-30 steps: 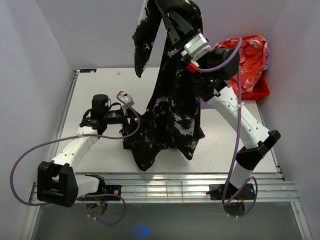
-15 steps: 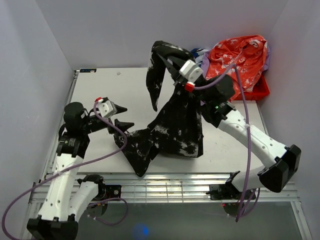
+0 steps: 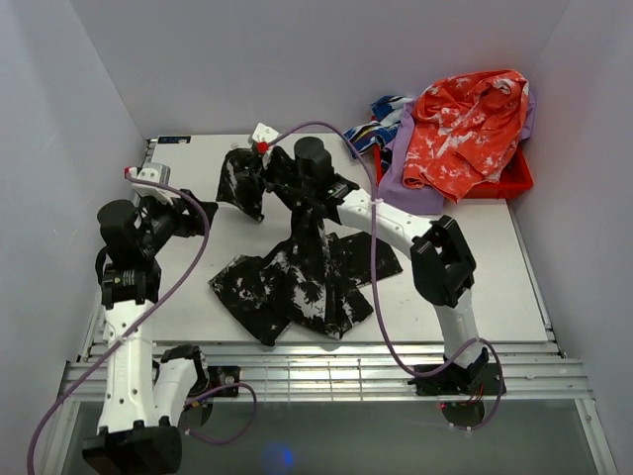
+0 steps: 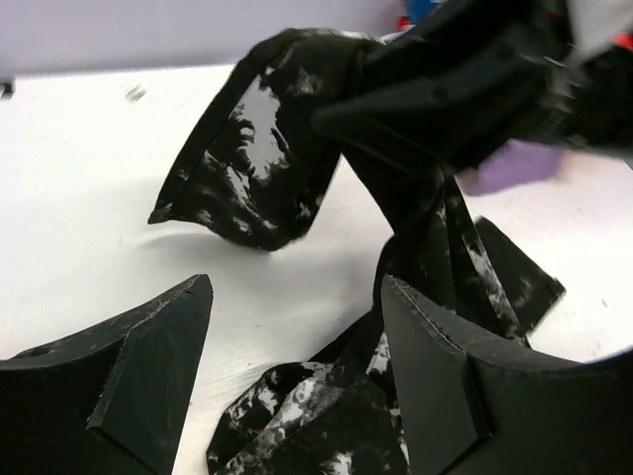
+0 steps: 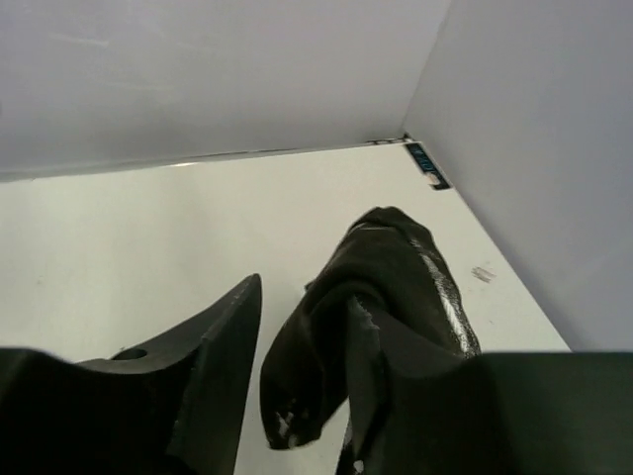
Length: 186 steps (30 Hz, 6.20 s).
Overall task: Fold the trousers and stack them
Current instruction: Move the trousers to the center of the board, then flatten the trousers out
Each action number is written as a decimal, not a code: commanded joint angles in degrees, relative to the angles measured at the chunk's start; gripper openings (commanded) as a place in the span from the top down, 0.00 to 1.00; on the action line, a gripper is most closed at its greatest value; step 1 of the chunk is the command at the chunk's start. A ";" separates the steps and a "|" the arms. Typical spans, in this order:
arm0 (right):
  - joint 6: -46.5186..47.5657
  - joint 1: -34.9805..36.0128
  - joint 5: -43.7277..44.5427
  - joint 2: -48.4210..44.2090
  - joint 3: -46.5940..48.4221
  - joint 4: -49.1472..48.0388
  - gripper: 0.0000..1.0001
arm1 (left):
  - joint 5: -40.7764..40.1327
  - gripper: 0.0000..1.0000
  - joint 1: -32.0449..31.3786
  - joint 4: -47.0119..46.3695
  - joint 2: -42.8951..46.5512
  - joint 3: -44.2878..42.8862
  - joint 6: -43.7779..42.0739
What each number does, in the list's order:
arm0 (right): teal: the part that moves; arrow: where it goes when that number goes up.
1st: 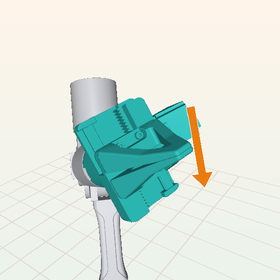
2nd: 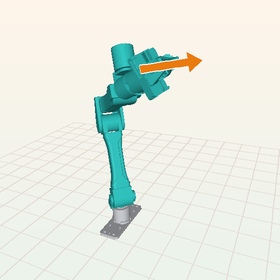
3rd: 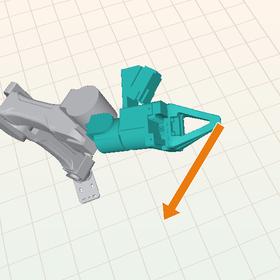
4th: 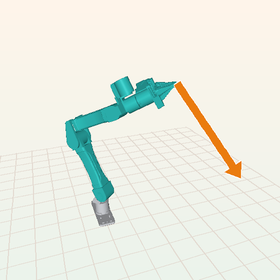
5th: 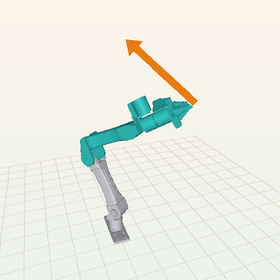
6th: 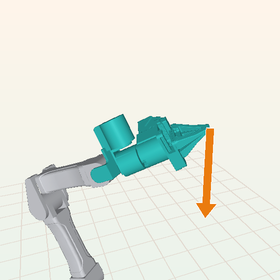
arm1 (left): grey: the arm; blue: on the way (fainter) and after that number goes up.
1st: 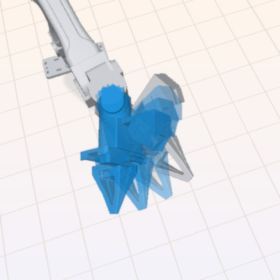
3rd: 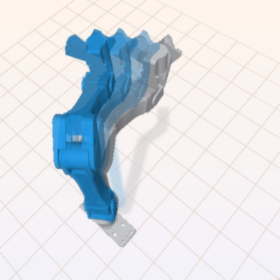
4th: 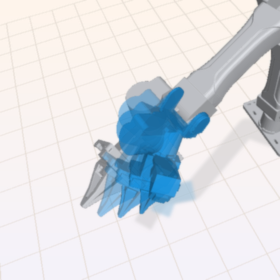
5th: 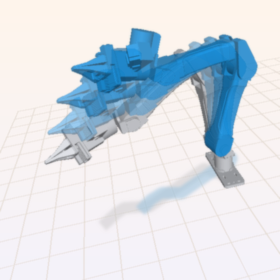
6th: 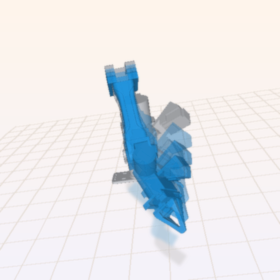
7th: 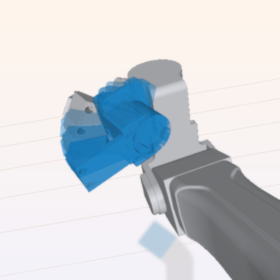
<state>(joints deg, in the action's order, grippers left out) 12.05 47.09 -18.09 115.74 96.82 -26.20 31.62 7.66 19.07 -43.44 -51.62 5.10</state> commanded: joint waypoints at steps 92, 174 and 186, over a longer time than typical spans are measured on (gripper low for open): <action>4.11 -46.73 -2.04 -15.37 -28.88 59.42 0.92 | -38.14 1.00 -5.14 3.52 -10.97 -17.57 -14.42; 40.16 -79.09 5.97 -15.83 -21.24 80.15 0.92 | -33.99 1.00 -7.75 -12.65 -68.60 -54.37 -22.86; 35.23 -76.45 -3.53 -17.91 -16.04 89.48 0.07 | -31.37 0.19 -5.39 13.68 -82.56 -82.89 -28.56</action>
<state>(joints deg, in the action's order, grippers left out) 47.16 -30.74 -17.17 102.21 79.90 58.92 -2.20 0.30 23.18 -138.30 -134.21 -20.64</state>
